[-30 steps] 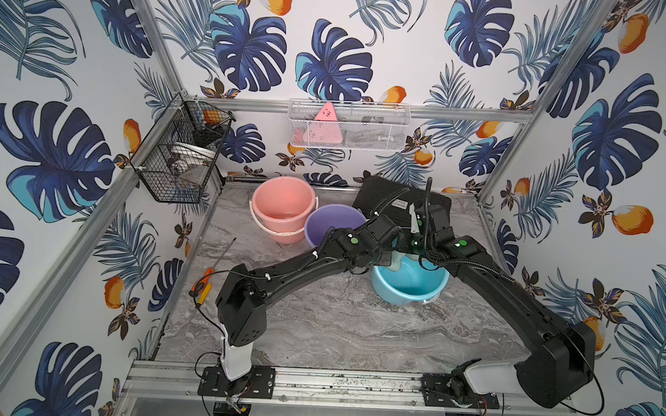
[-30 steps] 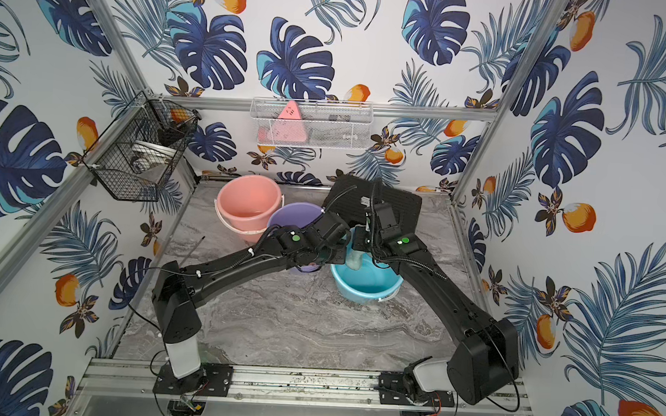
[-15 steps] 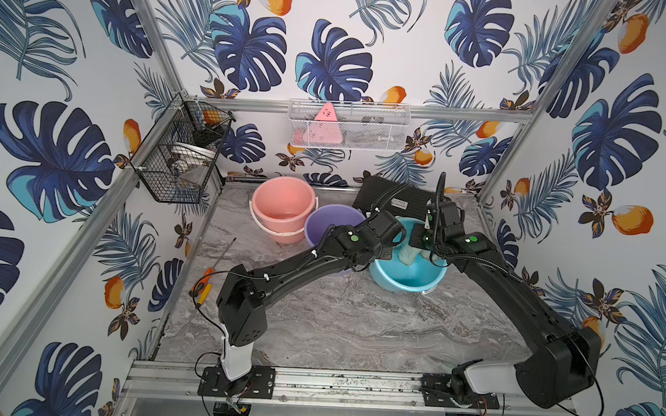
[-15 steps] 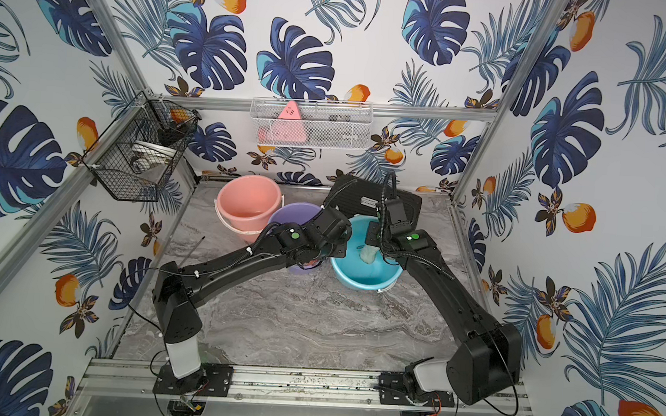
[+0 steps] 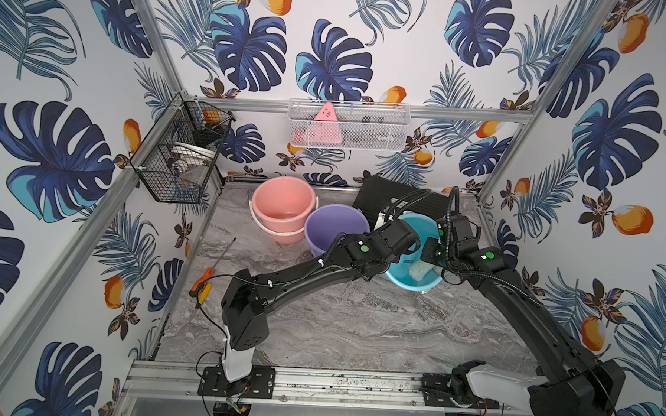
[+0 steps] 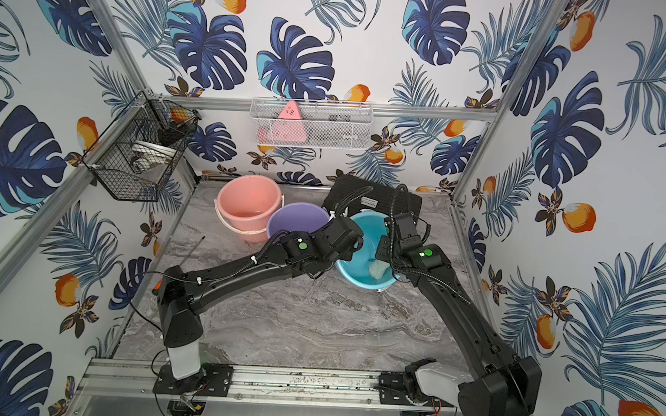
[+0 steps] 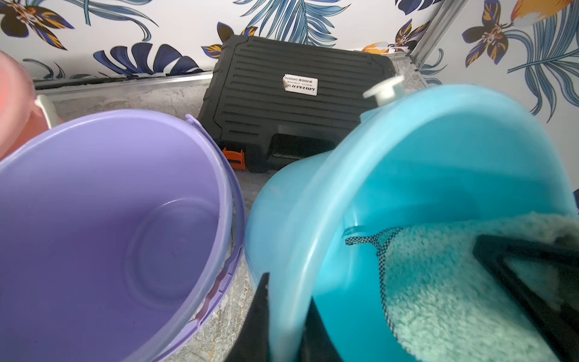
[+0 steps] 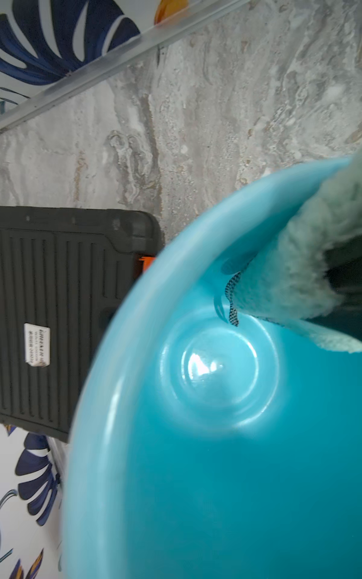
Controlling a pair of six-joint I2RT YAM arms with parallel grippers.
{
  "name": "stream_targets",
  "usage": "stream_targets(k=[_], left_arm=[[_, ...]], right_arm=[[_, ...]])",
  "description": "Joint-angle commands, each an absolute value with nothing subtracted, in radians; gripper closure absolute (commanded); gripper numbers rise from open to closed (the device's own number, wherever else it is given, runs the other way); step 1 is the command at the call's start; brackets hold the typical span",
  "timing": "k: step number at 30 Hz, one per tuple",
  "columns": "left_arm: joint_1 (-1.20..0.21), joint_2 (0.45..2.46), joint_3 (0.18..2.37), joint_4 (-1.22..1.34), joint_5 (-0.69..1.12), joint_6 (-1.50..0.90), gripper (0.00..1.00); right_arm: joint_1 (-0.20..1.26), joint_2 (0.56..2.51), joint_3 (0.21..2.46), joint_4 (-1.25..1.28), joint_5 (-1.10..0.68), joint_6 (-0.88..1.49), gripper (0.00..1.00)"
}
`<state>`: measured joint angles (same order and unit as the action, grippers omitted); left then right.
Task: Wipe the inside of the bucket with a cloth
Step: Wipe the dirt from the inside of the bucket.
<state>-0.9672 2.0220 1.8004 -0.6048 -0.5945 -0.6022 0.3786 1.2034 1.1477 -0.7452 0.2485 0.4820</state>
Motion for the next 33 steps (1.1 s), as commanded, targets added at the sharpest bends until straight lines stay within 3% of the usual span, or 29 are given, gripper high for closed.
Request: stream_targets(k=[1, 10, 14, 19, 27, 33], left_arm=[[-0.966, 2.017, 1.807, -0.492, -0.675, -0.580, 1.00], [-0.956, 2.046, 1.842, -0.483, -0.655, -0.573, 1.00], [-0.945, 2.060, 1.848, -0.477, -0.625, -0.582, 1.00], [-0.937, 2.077, 1.869, -0.489, -0.603, -0.586, 1.00], [-0.936, 2.084, 1.859, -0.490, -0.551, -0.594, 1.00], [-0.936, 2.084, 1.843, -0.487, -0.524, -0.589, 1.00]], right_arm=[[0.379, 1.172, 1.141, -0.818, 0.179, 0.537, 1.00], [0.382, 1.018, 1.069, -0.941, 0.071, 0.624, 1.00], [0.381, 0.904, 1.072, -1.024, 0.132, 0.666, 1.00], [0.381, 0.760, 1.075, -1.101, 0.336, 0.696, 1.00], [0.381, 0.697, 1.196, -0.989, 0.577, 0.658, 1.00], [0.382, 0.766, 1.199, -0.765, 0.519, 0.538, 1.00]])
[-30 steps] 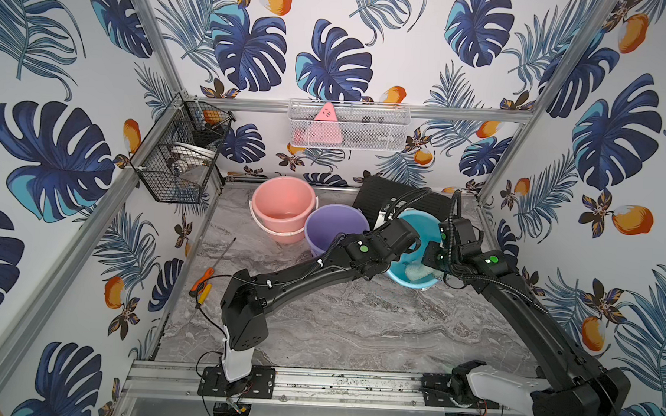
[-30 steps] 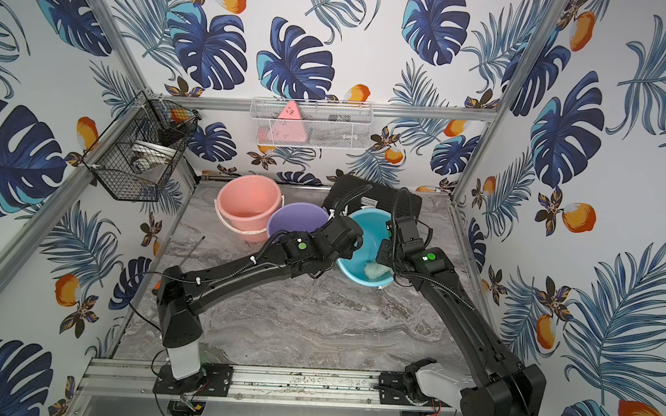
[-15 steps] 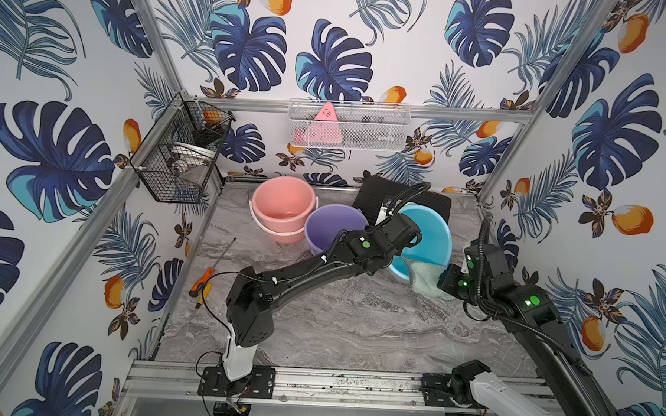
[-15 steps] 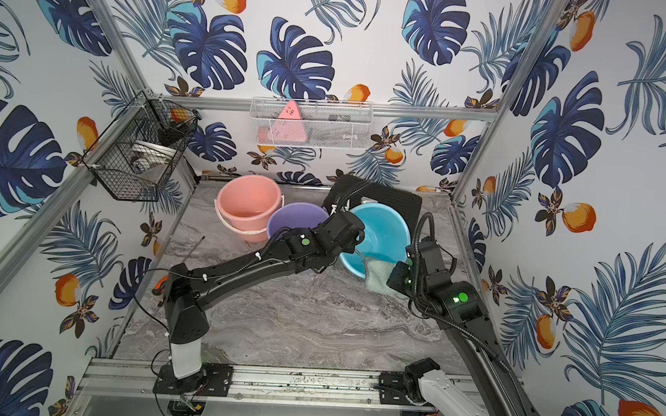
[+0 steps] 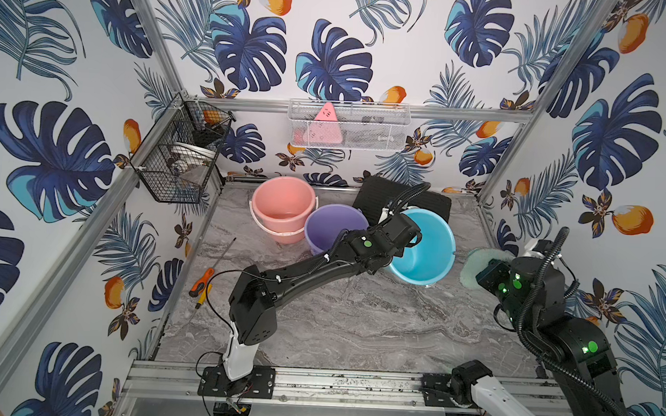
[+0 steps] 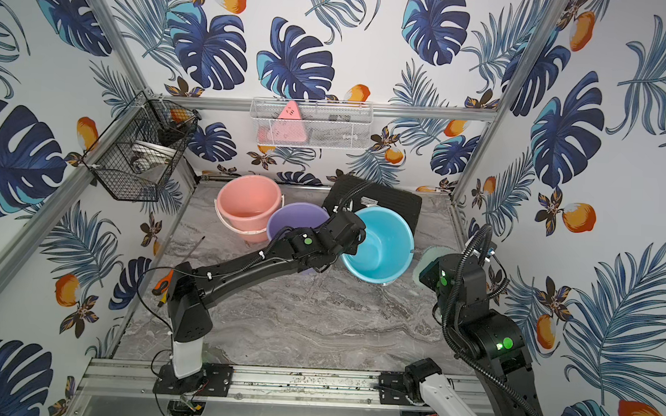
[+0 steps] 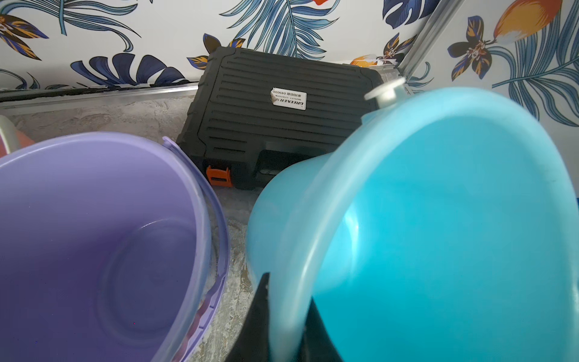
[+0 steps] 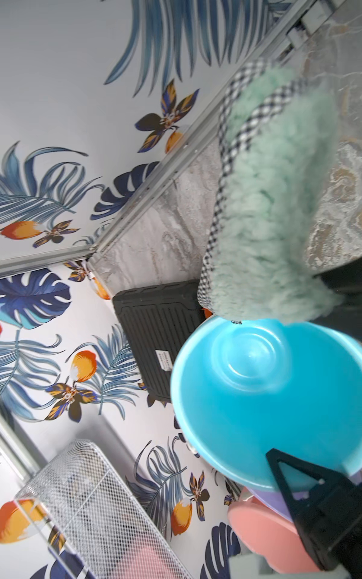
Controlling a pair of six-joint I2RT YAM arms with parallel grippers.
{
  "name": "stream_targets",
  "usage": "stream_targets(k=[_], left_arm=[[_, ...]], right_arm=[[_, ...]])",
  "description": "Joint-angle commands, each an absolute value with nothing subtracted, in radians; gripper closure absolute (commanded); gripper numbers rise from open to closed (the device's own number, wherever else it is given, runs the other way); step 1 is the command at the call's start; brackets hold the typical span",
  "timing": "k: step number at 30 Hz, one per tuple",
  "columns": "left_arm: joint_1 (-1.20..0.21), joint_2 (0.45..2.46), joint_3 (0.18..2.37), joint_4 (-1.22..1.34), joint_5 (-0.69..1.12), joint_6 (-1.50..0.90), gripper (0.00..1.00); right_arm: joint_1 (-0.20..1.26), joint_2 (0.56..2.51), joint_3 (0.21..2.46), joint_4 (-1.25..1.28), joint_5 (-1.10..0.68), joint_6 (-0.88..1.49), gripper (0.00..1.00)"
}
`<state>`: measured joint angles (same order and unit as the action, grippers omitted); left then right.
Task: Wipe the inside of the bucket with a cloth
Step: Wipe the dirt from the inside of the bucket.
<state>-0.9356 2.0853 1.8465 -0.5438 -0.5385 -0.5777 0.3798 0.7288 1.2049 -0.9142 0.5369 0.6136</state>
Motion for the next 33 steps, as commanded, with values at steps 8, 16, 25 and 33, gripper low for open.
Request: stream_targets(k=[8, 16, 25, 33], left_arm=[[-0.936, 2.076, 1.849, -0.504, -0.489, -0.584, 1.00], [-0.930, 2.055, 1.832, -0.505, -0.458, -0.592, 1.00], [-0.921, 2.039, 1.808, -0.493, -0.408, -0.619, 1.00], [-0.916, 2.034, 1.795, -0.498, -0.348, -0.630, 1.00]], right_arm=[[0.388, 0.992, 1.087, -0.675, 0.288, 0.516, 1.00], [0.389, 1.120, 1.058, -0.652, 0.254, 0.443, 1.00], [0.388, 1.269, 1.089, -0.688, 0.333, 0.401, 1.00], [0.378, 1.381, 1.118, -0.673, 0.337, 0.370, 1.00]])
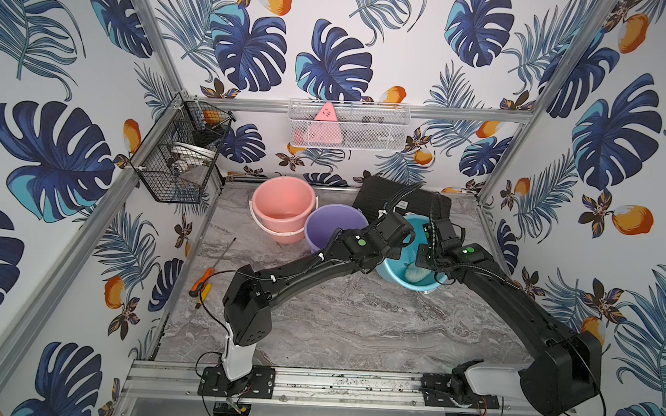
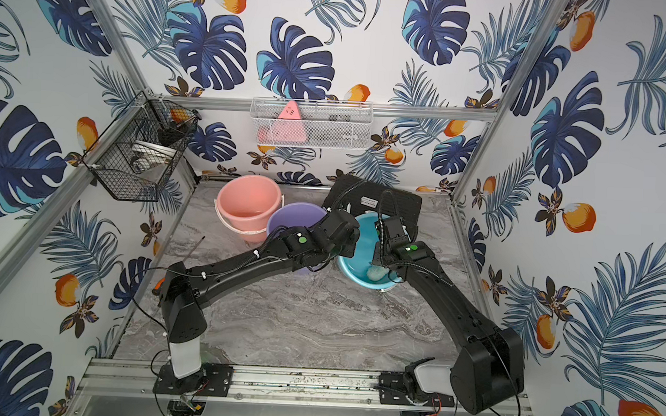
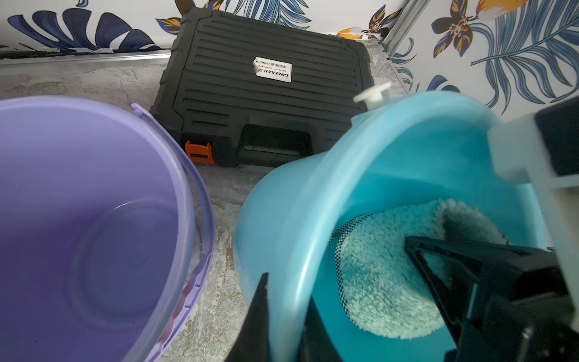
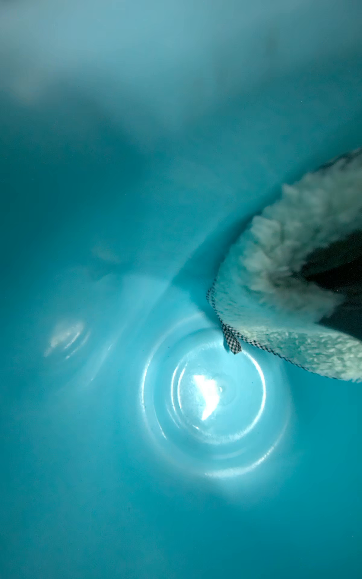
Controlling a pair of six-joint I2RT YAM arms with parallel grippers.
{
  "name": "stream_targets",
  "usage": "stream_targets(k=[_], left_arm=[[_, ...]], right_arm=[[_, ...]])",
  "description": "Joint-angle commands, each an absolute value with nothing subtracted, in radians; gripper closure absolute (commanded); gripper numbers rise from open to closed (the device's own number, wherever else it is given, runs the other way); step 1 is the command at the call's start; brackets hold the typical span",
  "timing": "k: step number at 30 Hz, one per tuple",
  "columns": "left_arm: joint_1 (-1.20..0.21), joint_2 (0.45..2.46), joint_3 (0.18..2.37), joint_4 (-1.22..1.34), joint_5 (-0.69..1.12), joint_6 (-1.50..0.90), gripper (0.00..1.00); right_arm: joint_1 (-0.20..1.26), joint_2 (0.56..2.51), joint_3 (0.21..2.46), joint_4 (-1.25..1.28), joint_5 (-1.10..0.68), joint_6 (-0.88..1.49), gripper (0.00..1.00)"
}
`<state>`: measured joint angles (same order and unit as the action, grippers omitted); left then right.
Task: Wipe the inside of the bucket with a cloth
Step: Wipe the dirt from the inside of the bucket.
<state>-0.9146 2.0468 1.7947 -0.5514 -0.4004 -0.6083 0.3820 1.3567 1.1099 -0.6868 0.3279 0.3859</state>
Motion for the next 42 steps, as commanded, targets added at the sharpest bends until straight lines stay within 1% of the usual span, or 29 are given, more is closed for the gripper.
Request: stream_targets(k=[1, 6, 11, 15, 23, 27, 32, 37, 42], left_arm=[[-0.914, 2.034, 1.795, -0.495, -0.331, -0.629, 1.00], [-0.909, 2.054, 1.817, -0.510, -0.262, -0.644, 1.00], [-0.896, 2.098, 1.852, -0.546, -0.218, -0.674, 1.00], [-0.886, 2.124, 1.862, -0.569, -0.207, -0.698, 1.00], [-0.861, 2.144, 1.869, -0.572, -0.174, -0.739, 1.00], [-0.846, 2.146, 1.873, -0.579, -0.167, -0.741, 1.00], [-0.841, 2.139, 1.859, -0.574, -0.161, -0.733, 1.00], [-0.839, 2.137, 1.847, -0.576, -0.137, -0.739, 1.00], [-0.839, 2.140, 1.830, -0.569, -0.128, -0.743, 1.00]], right_arm=[[0.377, 1.400, 1.121, -0.667, 0.326, 0.367, 1.00], [0.376, 1.443, 1.128, -0.664, 0.289, 0.358, 1.00], [0.378, 1.390, 1.092, -0.631, 0.214, 0.319, 1.00], [0.378, 1.354, 1.063, -0.615, 0.197, 0.309, 1.00], [0.377, 1.344, 1.025, -0.650, 0.170, 0.331, 1.00], [0.377, 1.328, 0.994, -0.659, 0.207, 0.361, 1.00], [0.366, 1.396, 1.015, -0.705, 0.271, 0.385, 1.00], [0.335, 1.491, 1.045, -0.702, 0.222, 0.388, 1.00], [0.330, 1.532, 1.051, -0.680, 0.193, 0.384, 1.00]])
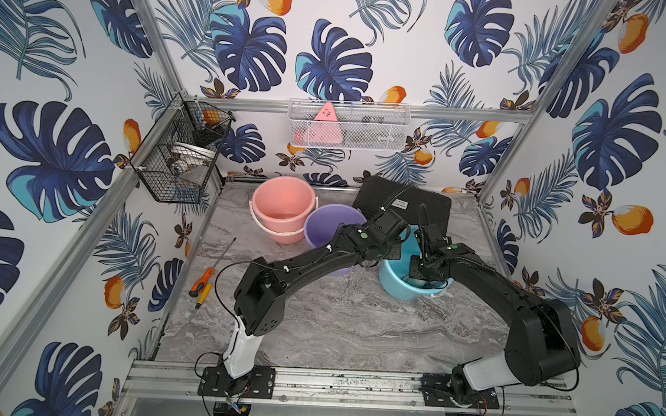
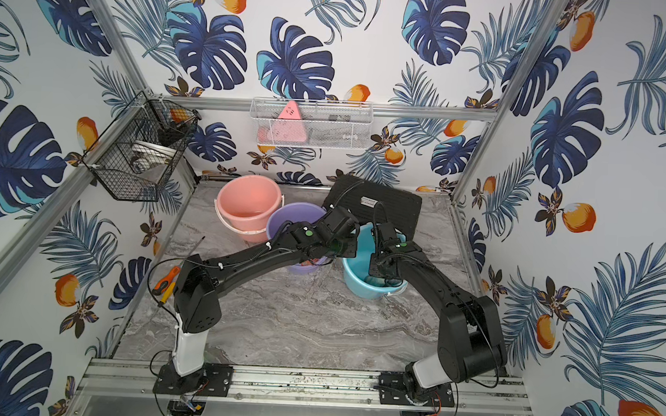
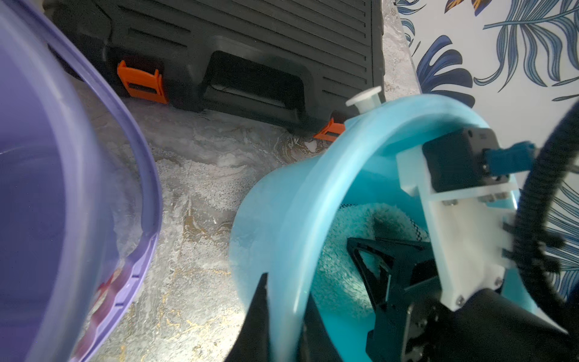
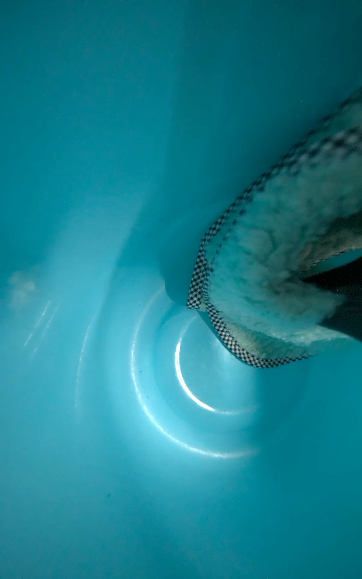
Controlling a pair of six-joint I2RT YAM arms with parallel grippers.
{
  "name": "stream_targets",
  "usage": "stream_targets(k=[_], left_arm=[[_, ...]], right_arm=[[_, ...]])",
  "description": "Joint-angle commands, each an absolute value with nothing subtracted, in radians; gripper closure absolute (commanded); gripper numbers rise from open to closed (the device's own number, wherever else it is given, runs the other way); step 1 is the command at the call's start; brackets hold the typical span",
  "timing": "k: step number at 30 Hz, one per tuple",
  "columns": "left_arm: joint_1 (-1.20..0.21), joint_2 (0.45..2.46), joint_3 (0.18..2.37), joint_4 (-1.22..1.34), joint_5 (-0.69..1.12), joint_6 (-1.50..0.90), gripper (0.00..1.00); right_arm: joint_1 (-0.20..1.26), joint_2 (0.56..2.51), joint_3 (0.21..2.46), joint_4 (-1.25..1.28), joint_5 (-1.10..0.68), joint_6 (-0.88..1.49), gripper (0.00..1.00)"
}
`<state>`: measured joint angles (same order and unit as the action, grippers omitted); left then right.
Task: Wipe the inside of the bucket with a cloth
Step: Wipe the dirt from the inside of the bucket.
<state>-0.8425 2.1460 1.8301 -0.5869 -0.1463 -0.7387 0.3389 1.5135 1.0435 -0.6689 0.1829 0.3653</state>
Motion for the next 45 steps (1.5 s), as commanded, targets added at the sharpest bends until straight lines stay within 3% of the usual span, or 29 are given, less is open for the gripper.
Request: stream_targets(k=[1, 14, 28, 34, 39, 45], left_arm=[[-0.839, 2.144, 1.833, -0.569, -0.122, -0.743, 1.00], [-0.839, 2.188, 1.842, -0.563, -0.053, -0.756, 1.00], [-0.840, 2.194, 1.820, -0.549, -0.054, -0.765, 1.00], [-0.840, 2.188, 1.824, -0.561, -0.085, -0.767, 1.00], [-0.841, 2.192, 1.846, -0.597, -0.136, -0.750, 1.00], [-0.841, 2.174, 1.817, -0.585, -0.137, -0.754, 1.00]], right_arm=[[0.331, 1.544, 1.052, -0.678, 0.191, 0.381, 1.00], [0.302, 1.765, 1.106, -0.621, 0.055, 0.392, 1.00], [0.302, 1.746, 1.052, -0.321, -0.551, 0.400, 1.00], [0.301, 1.674, 1.074, -0.355, -0.679, 0.326, 1.00], [0.302, 1.626, 1.124, -0.501, -0.589, 0.283, 1.00], [0.302, 1.599, 1.183, -0.690, -0.097, 0.290, 1.00]])
